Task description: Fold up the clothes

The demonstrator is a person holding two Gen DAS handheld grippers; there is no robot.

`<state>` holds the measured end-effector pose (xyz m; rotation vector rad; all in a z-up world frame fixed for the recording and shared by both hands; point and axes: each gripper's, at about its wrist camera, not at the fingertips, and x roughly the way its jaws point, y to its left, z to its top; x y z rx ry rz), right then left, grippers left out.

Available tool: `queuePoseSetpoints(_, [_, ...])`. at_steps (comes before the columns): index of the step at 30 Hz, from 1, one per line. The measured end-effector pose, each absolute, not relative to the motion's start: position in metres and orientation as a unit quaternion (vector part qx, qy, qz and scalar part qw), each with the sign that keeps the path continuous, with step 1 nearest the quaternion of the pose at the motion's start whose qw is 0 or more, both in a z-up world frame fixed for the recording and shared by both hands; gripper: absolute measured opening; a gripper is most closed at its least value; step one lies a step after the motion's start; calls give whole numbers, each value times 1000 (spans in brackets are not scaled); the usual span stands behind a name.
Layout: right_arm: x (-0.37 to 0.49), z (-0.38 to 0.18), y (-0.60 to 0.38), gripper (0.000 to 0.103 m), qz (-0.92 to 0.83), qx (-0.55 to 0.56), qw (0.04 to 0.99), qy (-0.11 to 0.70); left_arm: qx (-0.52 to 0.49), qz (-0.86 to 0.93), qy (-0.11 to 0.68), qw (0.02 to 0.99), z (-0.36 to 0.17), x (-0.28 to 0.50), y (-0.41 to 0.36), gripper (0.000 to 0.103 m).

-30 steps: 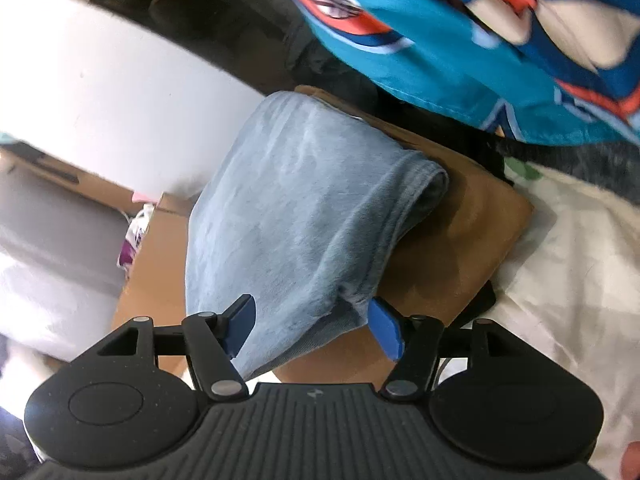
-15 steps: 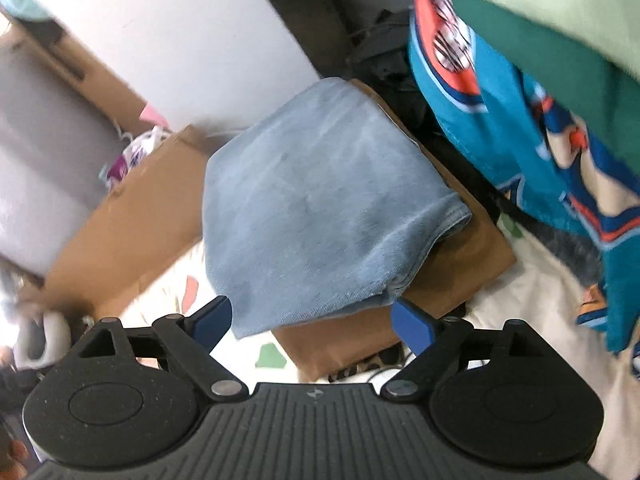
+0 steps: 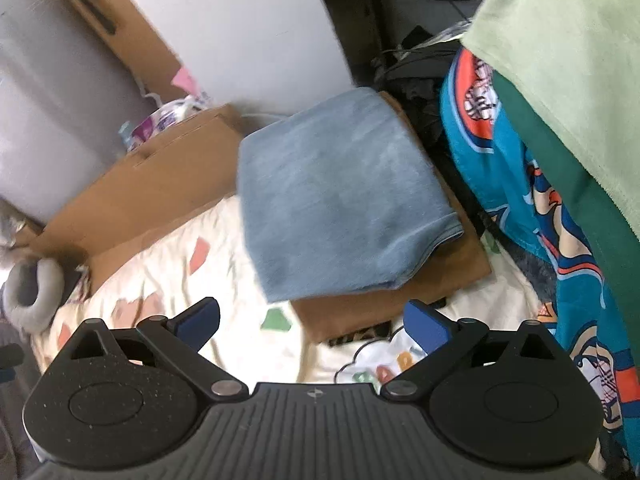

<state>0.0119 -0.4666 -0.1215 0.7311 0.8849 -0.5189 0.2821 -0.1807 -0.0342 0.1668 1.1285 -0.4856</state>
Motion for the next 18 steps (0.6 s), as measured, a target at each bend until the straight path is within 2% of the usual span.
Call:
queuePoseSetpoints(11, [23, -63, -431, 103, -190, 291, 829, 439, 59, -187, 513, 836, 23, 259, -115, 99])
queuePoseSetpoints(18, [28, -32, -408, 103, -150, 271, 830, 463, 45, -164, 510, 843, 42, 247, -82, 101])
